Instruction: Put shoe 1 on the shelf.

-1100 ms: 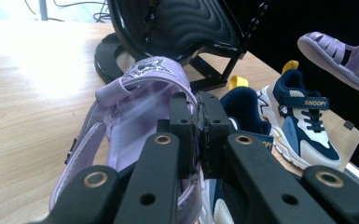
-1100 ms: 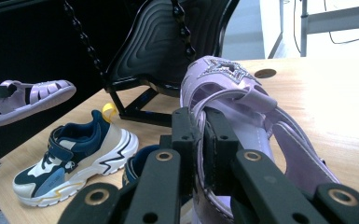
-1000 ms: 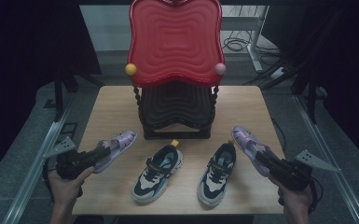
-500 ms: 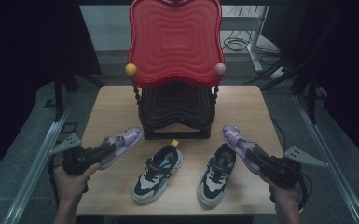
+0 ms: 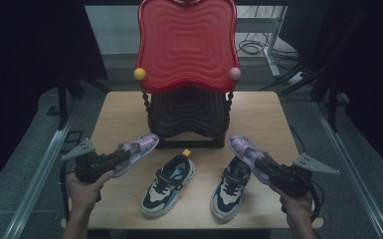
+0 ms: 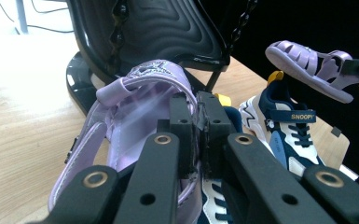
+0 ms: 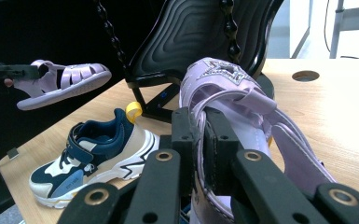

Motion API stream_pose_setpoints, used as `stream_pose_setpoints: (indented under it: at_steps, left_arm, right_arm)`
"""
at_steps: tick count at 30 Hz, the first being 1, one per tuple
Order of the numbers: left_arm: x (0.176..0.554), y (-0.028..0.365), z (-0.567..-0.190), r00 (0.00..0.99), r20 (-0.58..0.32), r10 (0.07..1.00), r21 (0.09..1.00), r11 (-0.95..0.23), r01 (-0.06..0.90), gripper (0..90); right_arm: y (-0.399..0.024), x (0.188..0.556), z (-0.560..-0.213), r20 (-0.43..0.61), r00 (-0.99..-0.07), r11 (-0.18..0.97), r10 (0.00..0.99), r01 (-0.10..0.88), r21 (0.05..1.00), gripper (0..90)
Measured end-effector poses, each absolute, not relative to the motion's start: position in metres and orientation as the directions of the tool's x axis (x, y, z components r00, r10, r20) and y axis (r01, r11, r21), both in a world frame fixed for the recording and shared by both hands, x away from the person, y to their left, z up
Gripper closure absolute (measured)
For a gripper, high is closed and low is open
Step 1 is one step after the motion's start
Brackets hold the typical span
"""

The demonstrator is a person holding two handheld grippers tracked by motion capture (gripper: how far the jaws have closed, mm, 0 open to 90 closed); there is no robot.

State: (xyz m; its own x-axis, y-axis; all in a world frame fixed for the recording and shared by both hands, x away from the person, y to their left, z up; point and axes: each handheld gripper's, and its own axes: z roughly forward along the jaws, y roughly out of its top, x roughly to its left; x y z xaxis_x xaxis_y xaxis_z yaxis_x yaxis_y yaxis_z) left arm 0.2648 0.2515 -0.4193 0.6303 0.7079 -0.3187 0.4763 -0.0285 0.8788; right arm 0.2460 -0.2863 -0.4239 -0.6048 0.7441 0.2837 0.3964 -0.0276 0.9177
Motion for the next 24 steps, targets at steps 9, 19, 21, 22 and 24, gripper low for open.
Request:
stream_pose_setpoints:
  at_steps: [9,19,21,22,24]
  left_arm:
    - [0.269,0.247,-0.422,0.632,-0.324,0.704,0.878,-0.024,0.477,86.1]
    - [0.273,0.242,-0.422,0.632,-0.323,0.704,0.881,-0.020,0.472,86.1]
    - [0.274,0.241,-0.421,0.633,-0.324,0.703,0.883,-0.016,0.469,86.1]
    - [0.274,0.240,-0.421,0.633,-0.323,0.703,0.884,-0.015,0.468,86.2]
    - [0.276,0.239,-0.420,0.634,-0.321,0.703,0.885,-0.014,0.465,86.1]
  right_arm:
    - [-0.280,0.250,-0.426,0.283,-0.607,-0.024,0.743,0.398,0.917,83.9]
    - [-0.270,0.254,-0.425,0.282,-0.622,-0.017,0.731,0.397,0.918,83.9]
    - [-0.268,0.256,-0.425,0.284,-0.623,-0.016,0.729,0.399,0.917,83.9]
    - [-0.267,0.257,-0.426,0.281,-0.623,-0.014,0.730,0.398,0.917,83.9]
    - [-0.265,0.259,-0.426,0.283,-0.623,-0.016,0.729,0.398,0.917,83.9]
